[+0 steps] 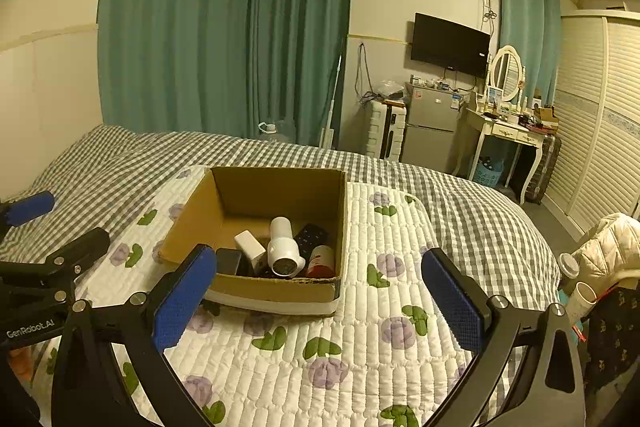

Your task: Organize rigid objects

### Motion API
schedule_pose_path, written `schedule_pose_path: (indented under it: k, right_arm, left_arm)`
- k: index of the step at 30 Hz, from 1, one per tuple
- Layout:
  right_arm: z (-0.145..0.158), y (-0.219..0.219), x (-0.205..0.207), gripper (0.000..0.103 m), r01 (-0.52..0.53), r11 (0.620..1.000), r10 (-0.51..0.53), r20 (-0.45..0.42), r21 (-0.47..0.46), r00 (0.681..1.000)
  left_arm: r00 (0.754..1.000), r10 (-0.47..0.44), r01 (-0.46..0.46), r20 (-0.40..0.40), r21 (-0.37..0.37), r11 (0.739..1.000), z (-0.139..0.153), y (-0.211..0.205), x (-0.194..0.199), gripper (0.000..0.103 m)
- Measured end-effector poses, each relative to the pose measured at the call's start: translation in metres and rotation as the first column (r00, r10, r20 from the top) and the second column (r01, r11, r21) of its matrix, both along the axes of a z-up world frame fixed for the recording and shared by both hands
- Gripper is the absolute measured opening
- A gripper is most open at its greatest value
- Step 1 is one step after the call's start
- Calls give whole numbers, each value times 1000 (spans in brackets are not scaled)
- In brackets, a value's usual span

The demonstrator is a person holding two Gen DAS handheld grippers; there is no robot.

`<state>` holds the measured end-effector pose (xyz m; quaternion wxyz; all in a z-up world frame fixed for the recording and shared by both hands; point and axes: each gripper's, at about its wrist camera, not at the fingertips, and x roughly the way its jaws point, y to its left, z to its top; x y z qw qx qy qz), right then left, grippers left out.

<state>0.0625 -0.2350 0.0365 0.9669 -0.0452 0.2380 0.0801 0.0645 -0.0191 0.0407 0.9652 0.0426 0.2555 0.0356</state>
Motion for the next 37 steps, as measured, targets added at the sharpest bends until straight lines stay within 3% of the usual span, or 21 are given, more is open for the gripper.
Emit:
schedule_pose_path:
  k: [37]
  right_arm:
    - [-4,-1,5,103,9,1000,-10,-27,-12,1000]
  left_arm:
    - [999,20,-20,-27,-11,1000,-7,8,4,94]
